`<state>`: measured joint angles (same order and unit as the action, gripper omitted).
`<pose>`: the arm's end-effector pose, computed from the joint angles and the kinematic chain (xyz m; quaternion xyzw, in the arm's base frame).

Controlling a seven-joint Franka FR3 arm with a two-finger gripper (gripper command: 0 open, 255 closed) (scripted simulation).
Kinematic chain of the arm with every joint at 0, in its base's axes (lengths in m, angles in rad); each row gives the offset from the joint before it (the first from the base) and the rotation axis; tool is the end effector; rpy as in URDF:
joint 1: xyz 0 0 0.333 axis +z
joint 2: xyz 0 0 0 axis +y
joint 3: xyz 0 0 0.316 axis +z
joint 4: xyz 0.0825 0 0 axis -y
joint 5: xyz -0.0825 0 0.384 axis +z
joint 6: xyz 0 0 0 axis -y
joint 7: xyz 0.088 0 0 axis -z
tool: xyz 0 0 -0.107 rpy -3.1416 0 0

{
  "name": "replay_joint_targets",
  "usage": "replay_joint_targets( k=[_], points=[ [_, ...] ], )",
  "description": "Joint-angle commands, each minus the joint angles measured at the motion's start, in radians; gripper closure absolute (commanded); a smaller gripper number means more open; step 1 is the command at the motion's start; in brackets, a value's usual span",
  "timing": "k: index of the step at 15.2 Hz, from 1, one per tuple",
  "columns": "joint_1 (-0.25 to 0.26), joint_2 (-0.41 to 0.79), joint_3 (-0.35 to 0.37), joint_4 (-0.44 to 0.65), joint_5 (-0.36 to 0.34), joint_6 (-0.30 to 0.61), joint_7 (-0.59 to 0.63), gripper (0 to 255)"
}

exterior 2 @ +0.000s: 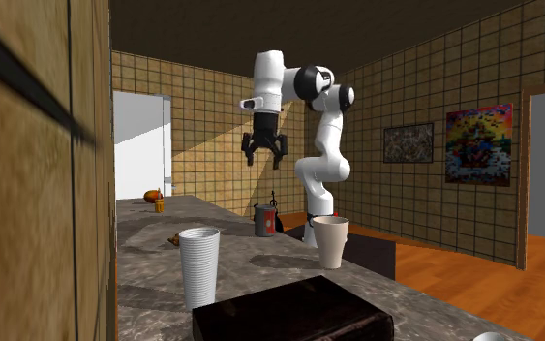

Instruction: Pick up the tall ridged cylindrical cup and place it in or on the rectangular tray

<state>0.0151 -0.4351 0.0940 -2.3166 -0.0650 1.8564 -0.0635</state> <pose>0.4158 0.0437 0.5058 0.9945 0.0910 -0.0126 0.0511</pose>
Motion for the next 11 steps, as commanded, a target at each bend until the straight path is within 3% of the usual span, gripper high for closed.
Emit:
replay_joint_targets(
  k=[1, 11],
  points=[
    [0.003, 0.069, 0.01, 0.03, -0.001, 0.044, 0.01, 0],
    [0.018, 0.442, 0.051, 0.276, -0.044, 0.191, 0.057, 0]
  ],
)
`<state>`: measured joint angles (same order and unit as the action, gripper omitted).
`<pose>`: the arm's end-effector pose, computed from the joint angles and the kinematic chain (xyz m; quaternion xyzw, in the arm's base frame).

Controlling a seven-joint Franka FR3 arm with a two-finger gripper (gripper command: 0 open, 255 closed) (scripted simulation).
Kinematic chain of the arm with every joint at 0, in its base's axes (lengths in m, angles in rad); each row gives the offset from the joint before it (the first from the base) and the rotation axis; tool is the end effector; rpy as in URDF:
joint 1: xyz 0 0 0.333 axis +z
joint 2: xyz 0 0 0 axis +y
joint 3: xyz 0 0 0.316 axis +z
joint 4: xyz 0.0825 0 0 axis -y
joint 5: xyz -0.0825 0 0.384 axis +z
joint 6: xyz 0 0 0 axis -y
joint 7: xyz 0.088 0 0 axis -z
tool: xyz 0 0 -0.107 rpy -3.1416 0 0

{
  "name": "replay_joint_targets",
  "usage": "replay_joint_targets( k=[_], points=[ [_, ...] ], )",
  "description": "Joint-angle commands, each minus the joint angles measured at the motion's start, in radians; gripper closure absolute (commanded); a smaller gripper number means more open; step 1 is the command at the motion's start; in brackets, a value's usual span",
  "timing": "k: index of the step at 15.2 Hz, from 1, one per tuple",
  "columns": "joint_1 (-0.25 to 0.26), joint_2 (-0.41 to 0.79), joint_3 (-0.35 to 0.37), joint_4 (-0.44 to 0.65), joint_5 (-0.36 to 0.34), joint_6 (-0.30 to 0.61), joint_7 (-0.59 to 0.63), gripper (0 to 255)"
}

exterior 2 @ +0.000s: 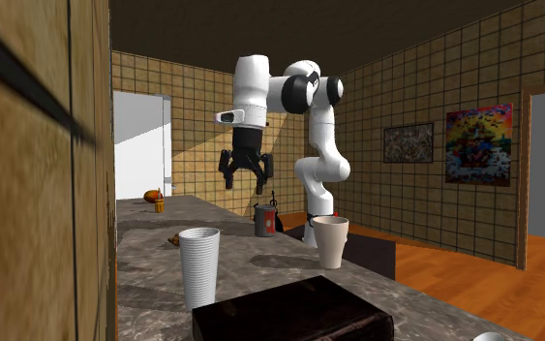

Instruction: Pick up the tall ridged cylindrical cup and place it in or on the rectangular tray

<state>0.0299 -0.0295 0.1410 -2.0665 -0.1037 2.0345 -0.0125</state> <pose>0.5342 0.0867 0.4453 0.9922 0.1146 0.0024 0.0484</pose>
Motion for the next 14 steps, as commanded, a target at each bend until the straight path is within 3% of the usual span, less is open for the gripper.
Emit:
replay_joint_targets(
  k=[1, 11, 14],
  points=[
    [0.006, 0.074, 0.007, 0.057, -0.012, 0.021, 0.01, 0],
    [0.056, 0.464, 0.017, 0.457, -0.077, 0.027, 0.042, 0],
    [0.055, 0.476, 0.015, 0.447, -0.08, 0.049, 0.044, 0]
  ],
)
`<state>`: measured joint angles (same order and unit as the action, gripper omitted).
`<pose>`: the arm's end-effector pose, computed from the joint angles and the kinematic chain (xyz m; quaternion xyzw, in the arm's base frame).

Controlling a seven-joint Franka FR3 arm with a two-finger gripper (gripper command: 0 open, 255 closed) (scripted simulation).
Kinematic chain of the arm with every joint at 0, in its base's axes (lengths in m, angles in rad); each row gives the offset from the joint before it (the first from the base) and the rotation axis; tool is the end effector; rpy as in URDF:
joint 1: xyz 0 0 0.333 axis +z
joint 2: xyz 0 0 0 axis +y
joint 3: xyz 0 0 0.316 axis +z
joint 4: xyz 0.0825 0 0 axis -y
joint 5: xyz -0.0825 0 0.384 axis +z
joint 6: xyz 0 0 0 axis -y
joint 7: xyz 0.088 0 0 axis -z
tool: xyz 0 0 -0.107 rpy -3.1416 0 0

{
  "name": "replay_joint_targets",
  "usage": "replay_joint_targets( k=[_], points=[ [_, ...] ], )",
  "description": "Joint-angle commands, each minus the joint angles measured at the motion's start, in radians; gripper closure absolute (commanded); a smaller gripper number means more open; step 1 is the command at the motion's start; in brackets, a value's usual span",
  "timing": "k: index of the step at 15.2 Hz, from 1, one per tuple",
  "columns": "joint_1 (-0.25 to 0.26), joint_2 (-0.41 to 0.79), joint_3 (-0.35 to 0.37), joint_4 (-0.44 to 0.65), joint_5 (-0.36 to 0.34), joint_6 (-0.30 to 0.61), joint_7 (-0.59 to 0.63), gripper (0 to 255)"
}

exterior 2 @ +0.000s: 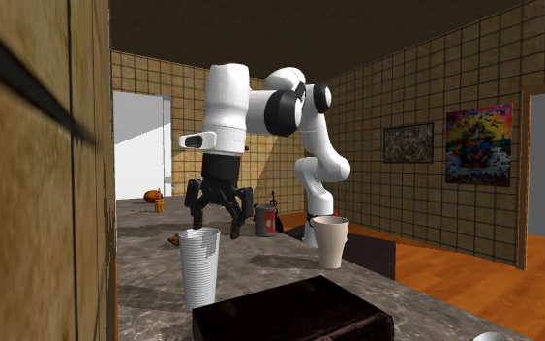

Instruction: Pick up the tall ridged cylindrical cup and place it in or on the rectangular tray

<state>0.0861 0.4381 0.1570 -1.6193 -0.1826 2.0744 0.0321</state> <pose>0.6619 0.1415 0.3753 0.9889 0.1404 0.0183 0.0453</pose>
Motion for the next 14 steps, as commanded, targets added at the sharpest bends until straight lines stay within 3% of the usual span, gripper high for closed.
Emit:
replay_joint_targets(
  k=[1, 5, 13, 14],
  points=[
    [-0.001, 0.014, -0.002, -0.005, -0.003, 0.02, 0.0, 0],
    [-0.002, 0.041, -0.007, -0.026, -0.011, 0.068, 0.005, 0],
    [-0.002, 0.041, -0.007, -0.026, -0.011, 0.068, 0.005, 0],
    [-0.002, 0.041, -0.007, -0.026, -0.011, 0.068, 0.005, 255]
  ],
)
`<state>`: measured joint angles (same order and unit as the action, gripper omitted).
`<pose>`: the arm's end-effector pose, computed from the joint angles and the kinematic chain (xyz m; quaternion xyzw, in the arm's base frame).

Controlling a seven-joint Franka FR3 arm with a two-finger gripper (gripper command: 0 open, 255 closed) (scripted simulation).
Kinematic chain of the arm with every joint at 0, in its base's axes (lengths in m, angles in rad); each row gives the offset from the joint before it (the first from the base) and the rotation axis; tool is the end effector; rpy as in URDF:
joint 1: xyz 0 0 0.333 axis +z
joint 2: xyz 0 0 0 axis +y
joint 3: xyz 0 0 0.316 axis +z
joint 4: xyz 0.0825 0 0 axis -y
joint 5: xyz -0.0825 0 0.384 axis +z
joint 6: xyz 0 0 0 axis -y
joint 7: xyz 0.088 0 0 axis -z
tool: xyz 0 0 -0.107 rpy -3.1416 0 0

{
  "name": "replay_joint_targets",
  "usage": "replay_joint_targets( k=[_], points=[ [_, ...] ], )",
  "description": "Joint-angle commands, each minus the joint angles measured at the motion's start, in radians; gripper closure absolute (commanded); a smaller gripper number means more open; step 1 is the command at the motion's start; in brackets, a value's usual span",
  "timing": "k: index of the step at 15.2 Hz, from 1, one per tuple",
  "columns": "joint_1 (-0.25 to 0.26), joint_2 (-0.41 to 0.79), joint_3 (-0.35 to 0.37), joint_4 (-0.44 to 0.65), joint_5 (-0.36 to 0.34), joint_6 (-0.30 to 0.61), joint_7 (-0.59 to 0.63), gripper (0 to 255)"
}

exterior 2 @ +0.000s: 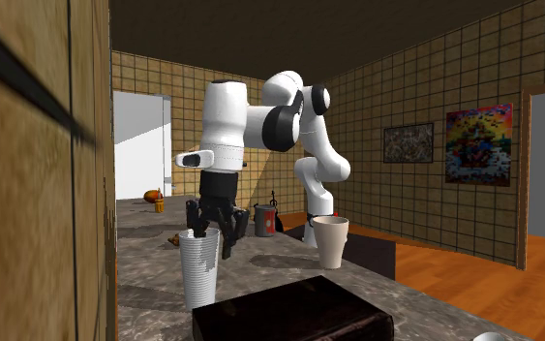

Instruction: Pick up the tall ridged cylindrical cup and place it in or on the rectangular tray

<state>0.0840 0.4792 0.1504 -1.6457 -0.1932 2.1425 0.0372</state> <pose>0.6650 0.1381 0.3413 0.9889 0.1406 0.0187 0.0452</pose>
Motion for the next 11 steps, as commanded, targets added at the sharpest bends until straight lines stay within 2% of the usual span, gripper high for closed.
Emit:
replay_joint_targets(
  k=[1, 11],
  points=[
    [0.0, 0.0, 0.0, 0.0, 0.0, 0.0, 0.0, 255],
    [-0.001, -0.012, 0.002, 0.01, 0.004, -0.021, -0.004, 255]
  ],
)
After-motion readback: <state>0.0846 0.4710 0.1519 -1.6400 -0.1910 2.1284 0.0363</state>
